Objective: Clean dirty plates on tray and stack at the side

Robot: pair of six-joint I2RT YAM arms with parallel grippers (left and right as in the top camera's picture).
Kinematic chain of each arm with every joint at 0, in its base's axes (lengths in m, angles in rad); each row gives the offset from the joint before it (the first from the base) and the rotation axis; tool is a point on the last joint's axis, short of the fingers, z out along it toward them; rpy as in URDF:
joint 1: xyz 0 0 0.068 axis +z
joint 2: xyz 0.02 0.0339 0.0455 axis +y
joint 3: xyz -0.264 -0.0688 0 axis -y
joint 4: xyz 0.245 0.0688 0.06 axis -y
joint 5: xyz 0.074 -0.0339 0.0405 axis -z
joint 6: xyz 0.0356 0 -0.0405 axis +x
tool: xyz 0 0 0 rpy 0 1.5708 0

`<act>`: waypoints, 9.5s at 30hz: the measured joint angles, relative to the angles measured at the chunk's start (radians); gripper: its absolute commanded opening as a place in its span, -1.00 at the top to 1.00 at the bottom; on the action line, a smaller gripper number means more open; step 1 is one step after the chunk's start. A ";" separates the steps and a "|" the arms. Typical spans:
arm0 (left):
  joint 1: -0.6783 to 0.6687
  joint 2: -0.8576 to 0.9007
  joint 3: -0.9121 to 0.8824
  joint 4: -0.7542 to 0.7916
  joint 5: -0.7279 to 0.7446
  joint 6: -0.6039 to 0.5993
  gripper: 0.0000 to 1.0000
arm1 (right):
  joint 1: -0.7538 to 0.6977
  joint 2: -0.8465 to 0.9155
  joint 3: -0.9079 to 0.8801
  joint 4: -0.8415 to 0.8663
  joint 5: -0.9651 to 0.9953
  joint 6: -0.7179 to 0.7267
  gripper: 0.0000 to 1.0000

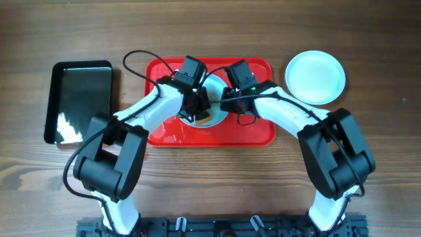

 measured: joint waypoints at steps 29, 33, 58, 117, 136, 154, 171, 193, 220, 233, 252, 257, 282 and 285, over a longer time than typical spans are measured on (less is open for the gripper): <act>-0.017 -0.014 0.016 -0.161 -0.835 -0.049 0.92 | 0.052 0.006 0.010 -0.022 0.014 0.011 0.91; 0.001 -0.148 0.015 -0.230 -0.774 -0.150 0.92 | 0.051 -0.007 0.009 -0.040 0.051 0.011 0.91; 0.091 -0.322 -0.072 -0.352 -0.212 -0.216 0.92 | 0.037 -0.683 -0.025 0.050 0.888 -0.666 0.92; 0.091 -0.322 -0.074 -0.318 -0.205 -0.201 0.92 | -0.653 -0.502 -0.062 -0.095 0.027 -0.258 0.91; 0.091 -0.322 -0.074 -0.315 -0.205 -0.201 0.92 | -0.817 -0.232 -0.065 -0.019 -0.067 -0.209 -0.04; 0.366 -0.338 -0.074 -0.254 -0.206 -0.200 0.92 | -0.481 -0.382 -0.066 -0.124 -0.568 -0.207 -0.93; 0.840 -0.311 -0.074 -0.105 -0.212 -0.190 -1.00 | -0.150 -0.382 -0.066 -0.188 -0.446 -0.149 -0.99; 0.729 -0.600 -0.076 -0.267 0.305 0.020 -0.70 | -0.113 -0.984 -0.070 -0.680 -0.319 -0.134 -0.99; 0.485 -0.674 -0.076 -0.340 0.378 0.082 -1.00 | -0.112 -1.286 -0.071 -0.857 -0.137 -0.112 -0.99; 0.485 -0.674 -0.076 -0.340 0.378 0.082 -1.00 | -0.323 -1.416 -0.124 -0.731 -0.071 -0.134 -0.99; 0.485 -0.674 -0.076 -0.341 0.382 0.086 -1.00 | -0.611 -1.928 -1.038 0.334 -0.298 -0.264 -0.99; 0.485 -0.674 -0.076 -0.340 0.382 0.086 -1.00 | -0.611 -1.934 -1.160 0.437 -0.299 -0.263 -0.99; 0.485 -0.674 -0.076 -0.340 0.382 0.089 -1.00 | -0.563 -1.935 -1.173 0.415 -0.217 -0.674 -0.99; 0.485 -0.674 -0.076 -0.341 0.382 0.089 -1.00 | -0.539 -1.935 -1.173 0.416 -0.217 -0.688 -0.99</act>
